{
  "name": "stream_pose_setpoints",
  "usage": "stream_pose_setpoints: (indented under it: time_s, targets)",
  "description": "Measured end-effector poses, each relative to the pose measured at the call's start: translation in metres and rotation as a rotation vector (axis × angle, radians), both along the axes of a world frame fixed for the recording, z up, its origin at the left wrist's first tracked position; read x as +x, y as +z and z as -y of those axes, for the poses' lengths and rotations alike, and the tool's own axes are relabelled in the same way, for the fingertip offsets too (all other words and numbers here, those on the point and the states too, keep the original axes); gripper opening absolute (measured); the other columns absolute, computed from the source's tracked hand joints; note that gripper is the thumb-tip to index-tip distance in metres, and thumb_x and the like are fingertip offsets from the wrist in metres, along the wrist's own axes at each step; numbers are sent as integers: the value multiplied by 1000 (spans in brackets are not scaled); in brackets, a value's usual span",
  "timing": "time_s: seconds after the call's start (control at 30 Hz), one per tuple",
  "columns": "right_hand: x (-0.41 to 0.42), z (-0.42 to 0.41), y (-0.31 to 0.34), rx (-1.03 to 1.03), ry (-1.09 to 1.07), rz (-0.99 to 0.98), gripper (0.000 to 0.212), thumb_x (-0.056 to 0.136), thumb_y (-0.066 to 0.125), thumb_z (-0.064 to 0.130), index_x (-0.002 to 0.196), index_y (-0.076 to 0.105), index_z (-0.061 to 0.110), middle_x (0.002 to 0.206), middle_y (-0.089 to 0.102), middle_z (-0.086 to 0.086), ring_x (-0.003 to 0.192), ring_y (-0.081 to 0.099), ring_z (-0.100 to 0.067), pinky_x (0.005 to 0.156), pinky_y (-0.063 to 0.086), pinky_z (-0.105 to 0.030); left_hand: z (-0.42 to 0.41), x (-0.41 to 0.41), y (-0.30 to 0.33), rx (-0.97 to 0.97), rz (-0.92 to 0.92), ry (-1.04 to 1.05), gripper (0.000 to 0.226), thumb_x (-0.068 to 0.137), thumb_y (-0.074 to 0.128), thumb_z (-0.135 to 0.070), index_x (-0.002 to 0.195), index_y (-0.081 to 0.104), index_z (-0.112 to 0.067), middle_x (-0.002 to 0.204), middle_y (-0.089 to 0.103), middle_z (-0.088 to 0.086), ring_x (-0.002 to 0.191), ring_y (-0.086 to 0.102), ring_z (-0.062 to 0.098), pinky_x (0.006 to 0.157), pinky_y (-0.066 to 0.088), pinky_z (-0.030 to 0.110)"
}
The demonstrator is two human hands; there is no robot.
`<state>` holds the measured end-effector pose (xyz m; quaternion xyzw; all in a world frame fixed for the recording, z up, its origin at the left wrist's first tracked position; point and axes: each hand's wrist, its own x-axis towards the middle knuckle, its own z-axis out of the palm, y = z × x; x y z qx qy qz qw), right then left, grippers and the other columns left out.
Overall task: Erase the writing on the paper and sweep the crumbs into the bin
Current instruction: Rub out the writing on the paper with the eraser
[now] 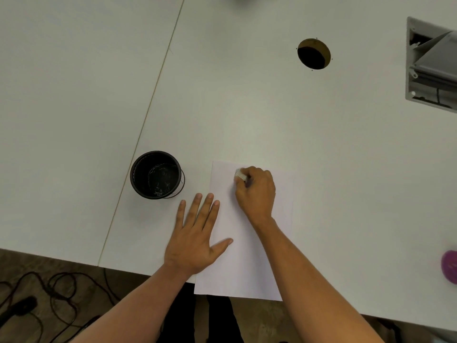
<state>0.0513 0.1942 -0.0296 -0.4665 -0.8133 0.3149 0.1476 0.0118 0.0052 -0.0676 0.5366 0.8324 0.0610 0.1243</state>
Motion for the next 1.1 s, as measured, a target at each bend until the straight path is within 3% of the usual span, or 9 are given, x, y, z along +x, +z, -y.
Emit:
stream_pose_setpoints:
  time_s: [0.2,0.47,0.63,0.87,1.0,1.1]
  targets:
    - [35,43,2,-16,142,5,5,81,69,8,85,67,11,78,67,-2,75,51,-13,60,33,-15,0,1,-1,18,1,-9,89,94,34,-73,156,24,-9,166,19,11,154,13,32,120,18,63]
    - [7,-2,-1,-1,-13,-17,4,81,65,6,83,66,9,78,67,-3,73,49,-13,61,35,-23,0,2,0,8,-17,-8,89,95,31,-72,157,20,-10,167,15,10,154,10,31,121,14,62]
    - [23,33,-1,-8,196,-9,4,82,67,8,85,68,10,75,66,-2,74,48,-12,58,35,-21,0,1,-1,28,-7,-5,89,94,35,-72,156,24,-9,166,19,11,154,13,31,120,17,63]
    - [-2,-2,0,-3,77,-8,4,83,65,13,85,68,12,77,67,-2,75,53,-16,58,37,-24,0,0,0,7,-8,-3,90,94,34,-72,157,20,-10,167,15,10,154,9,31,121,15,61]
    - [15,30,-1,-9,207,-12,7,83,68,12,90,69,9,77,67,-4,76,52,-16,59,39,-25,0,1,-1,13,9,0,90,93,37,-72,157,23,-10,166,18,11,154,11,31,120,17,62]
    - [7,12,-1,-13,157,-15,6,82,67,13,88,69,11,77,67,-3,76,53,-17,59,38,-25,1,1,-1,3,-1,2,90,93,36,-72,157,22,-10,166,16,11,154,11,31,120,17,62]
